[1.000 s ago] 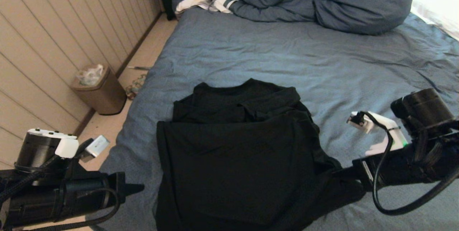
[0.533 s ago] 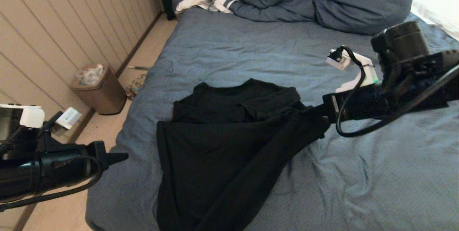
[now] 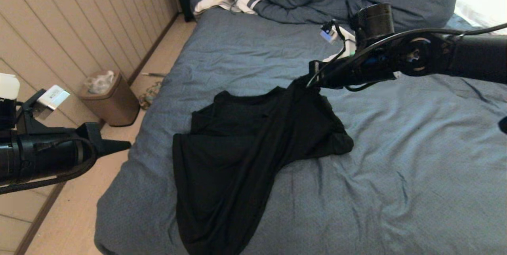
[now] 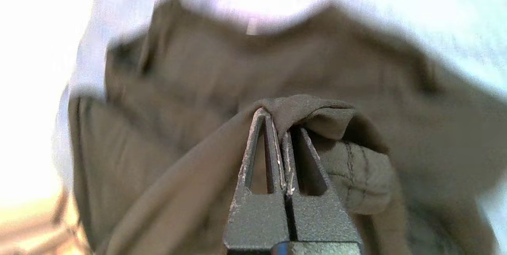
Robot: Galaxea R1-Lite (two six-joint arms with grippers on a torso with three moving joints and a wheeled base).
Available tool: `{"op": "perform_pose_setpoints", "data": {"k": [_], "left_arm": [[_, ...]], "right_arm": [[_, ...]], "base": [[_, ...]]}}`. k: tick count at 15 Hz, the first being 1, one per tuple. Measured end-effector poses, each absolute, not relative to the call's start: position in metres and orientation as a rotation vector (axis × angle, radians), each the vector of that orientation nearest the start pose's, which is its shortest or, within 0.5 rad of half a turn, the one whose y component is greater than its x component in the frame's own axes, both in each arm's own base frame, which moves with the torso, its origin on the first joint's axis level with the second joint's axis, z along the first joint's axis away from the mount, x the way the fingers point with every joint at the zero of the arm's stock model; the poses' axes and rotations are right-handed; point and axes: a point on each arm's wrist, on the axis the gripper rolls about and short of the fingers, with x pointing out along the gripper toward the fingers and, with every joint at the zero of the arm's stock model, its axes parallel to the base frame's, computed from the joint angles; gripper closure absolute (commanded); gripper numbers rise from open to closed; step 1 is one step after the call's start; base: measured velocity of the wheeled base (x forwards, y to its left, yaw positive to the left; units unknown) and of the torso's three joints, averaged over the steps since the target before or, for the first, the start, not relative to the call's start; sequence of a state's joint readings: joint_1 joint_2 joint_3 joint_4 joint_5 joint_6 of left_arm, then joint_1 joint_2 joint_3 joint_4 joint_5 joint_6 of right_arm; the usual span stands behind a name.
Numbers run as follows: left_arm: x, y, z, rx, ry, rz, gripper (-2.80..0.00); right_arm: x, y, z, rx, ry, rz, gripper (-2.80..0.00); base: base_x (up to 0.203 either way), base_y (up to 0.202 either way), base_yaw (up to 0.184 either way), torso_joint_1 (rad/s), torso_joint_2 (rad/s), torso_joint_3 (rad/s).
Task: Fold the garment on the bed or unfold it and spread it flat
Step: Fold the black T-shirt
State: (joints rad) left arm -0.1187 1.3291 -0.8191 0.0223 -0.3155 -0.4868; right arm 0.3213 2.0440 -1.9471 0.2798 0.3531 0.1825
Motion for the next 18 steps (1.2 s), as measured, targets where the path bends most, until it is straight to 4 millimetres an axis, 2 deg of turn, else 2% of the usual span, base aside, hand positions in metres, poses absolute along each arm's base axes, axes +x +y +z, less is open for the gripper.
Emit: {"op": "perform_pose_setpoints", "data": {"k": [2,5,7,11,15,18], "left_arm": [[0.205,-0.031,0.227,-0.521,0.608,-0.291,0.00],[0.209,-0.034,0.227,-0.519,0.614,-0.300,0.00],[0.213,-0.041,0.222,-0.510,0.643,-0.322,0.00],[0.210,-0.062,0.201,-0.474,0.752,-0.382,0.00],[0.191,-0.086,0.172,-0.412,0.917,-0.459,0.00],[0.165,-0.085,0.147,-0.362,1.083,-0.456,0.00]], "right_arm": [[0.409,0.137,0.276,0.237,0.416,0.599,0.00],[0.428,0.120,0.272,0.348,0.363,0.508,0.00],[0.433,0.111,0.269,0.373,0.354,0.475,0.00],[0.440,0.109,0.259,0.371,0.372,0.464,0.00],[0.441,0.113,0.250,0.359,0.396,0.467,0.00],[0.442,0.115,0.246,0.341,0.405,0.471,0.00]], "base": [[0.000,0.000,0.000,0.000,0.00,0.000],[0.000,0.000,0.000,0.000,0.00,0.000],[0.000,0.000,0.000,0.000,0.00,0.000],[0.000,0.000,0.000,0.000,0.00,0.000],[0.000,0.000,0.000,0.000,0.00,0.000],[0.000,0.000,0.000,0.000,0.00,0.000]]}}
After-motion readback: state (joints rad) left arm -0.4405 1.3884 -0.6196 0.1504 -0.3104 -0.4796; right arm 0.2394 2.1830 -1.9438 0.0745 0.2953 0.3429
